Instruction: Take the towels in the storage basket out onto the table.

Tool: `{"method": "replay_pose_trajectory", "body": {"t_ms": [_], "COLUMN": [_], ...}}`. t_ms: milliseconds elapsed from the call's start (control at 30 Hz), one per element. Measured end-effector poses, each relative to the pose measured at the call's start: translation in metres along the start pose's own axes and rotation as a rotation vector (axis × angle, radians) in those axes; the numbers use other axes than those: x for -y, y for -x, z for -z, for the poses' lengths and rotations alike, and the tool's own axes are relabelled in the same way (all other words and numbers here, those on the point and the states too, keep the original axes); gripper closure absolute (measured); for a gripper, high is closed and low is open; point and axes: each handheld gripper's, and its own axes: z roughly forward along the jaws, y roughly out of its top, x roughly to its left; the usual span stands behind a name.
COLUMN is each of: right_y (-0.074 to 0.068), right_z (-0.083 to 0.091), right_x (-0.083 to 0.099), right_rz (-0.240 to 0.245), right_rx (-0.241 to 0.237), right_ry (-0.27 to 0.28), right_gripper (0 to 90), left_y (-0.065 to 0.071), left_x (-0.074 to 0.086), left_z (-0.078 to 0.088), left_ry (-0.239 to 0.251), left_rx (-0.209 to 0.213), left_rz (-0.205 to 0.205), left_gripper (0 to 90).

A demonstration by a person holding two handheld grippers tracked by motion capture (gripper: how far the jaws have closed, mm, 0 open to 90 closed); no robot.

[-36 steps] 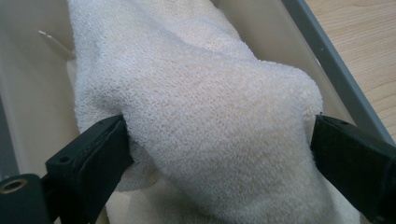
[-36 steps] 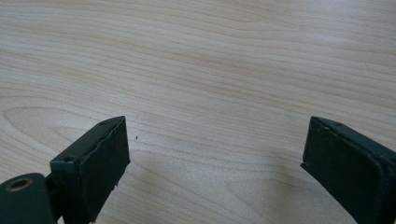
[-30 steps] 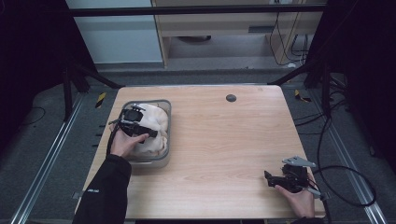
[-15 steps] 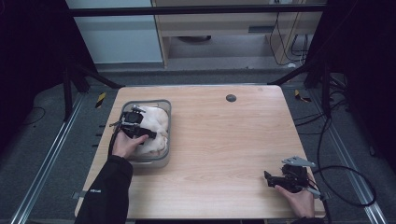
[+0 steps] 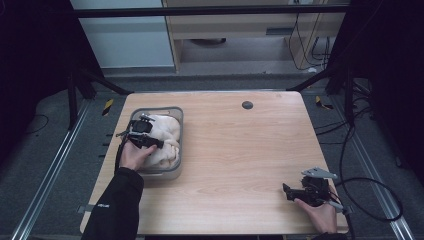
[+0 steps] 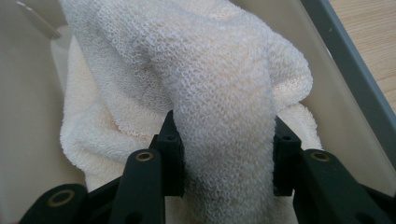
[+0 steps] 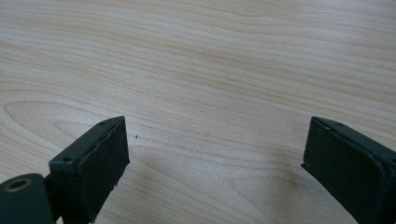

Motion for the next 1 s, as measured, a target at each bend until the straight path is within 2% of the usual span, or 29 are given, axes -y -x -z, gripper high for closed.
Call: {"method": "replay_pose_trajectory", "body": {"t_ms": [167,367,500,767,1000], "right_y": [0.0,0.0,0.0,0.0,0.0], "right_z": [0.0,0.0,0.0,0.0,0.0], "right_x": [0.0,0.0,0.0,0.0,0.0], "right_rz": [0.003,-0.002,-0.001,0.002,0.002], "right_rx": [0.002,0.0,0.001,0.003,0.004], "right_ry": [-0.001,-0.004,-0.005,-0.005,-0.006], "right_gripper": [6.8,6.8,6.8,6.8,6.8], "left_y": [-0.002,-0.005,-0.008,-0.011,-0.013], "left_x": [0.001,0.0,0.0,-0.001,-0.001], "left_z": [0.012,0.033,0.048,0.077,0.096], "left_ry": [0.028,0.087,0.137,0.194,0.236], "left_rx": [0.004,0.015,0.018,0.008,0.016], "left_rz": [-0.005,-0.003,0.02,-0.001,0.003], "left_gripper": [59.1,59.7,59.7,60.2,60.5]}}
